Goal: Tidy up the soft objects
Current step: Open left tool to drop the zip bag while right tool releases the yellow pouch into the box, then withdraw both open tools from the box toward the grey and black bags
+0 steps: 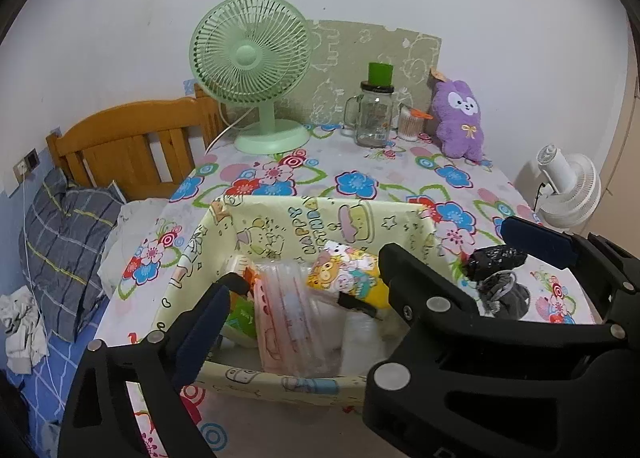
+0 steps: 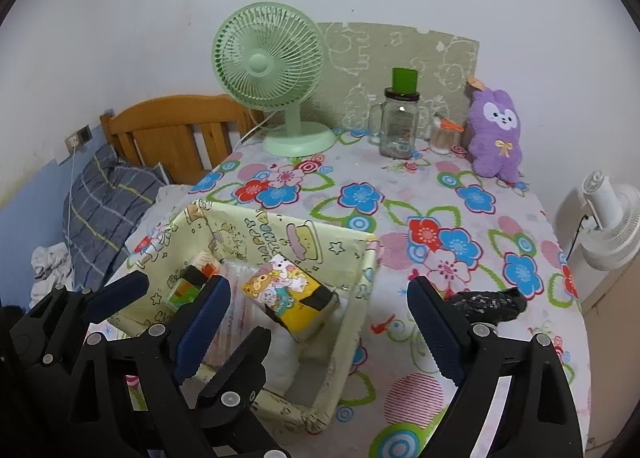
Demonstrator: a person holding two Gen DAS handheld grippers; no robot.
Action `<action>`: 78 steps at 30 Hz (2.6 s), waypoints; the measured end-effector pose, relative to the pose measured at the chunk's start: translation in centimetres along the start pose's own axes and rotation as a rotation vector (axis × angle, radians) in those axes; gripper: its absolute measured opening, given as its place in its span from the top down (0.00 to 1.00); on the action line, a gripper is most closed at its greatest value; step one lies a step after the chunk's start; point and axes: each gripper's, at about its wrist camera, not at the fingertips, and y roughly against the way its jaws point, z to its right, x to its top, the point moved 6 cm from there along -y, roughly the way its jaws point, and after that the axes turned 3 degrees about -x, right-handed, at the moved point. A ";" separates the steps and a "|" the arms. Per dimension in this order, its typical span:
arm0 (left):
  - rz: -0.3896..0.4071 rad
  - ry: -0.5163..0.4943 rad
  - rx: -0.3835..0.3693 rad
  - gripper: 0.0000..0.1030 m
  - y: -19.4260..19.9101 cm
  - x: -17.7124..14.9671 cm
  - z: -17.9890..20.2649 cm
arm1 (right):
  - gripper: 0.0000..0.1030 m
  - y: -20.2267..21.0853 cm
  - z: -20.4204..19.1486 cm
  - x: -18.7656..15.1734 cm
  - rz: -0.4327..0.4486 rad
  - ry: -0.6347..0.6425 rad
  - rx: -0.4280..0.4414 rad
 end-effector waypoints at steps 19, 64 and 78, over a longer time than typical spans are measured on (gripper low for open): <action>0.065 -0.059 -0.004 0.00 3.7 0.7 4.0 | 0.04 5.2 3.6 0.0 0.085 -0.048 -0.043; 0.060 -0.131 -0.139 0.00 4.4 -1.8 15.1 | 0.00 11.2 13.7 -4.3 0.181 -0.145 -0.224; 0.028 -0.162 -0.122 0.02 1.0 -2.8 18.0 | 0.00 8.7 17.2 -5.7 0.167 -0.124 -0.251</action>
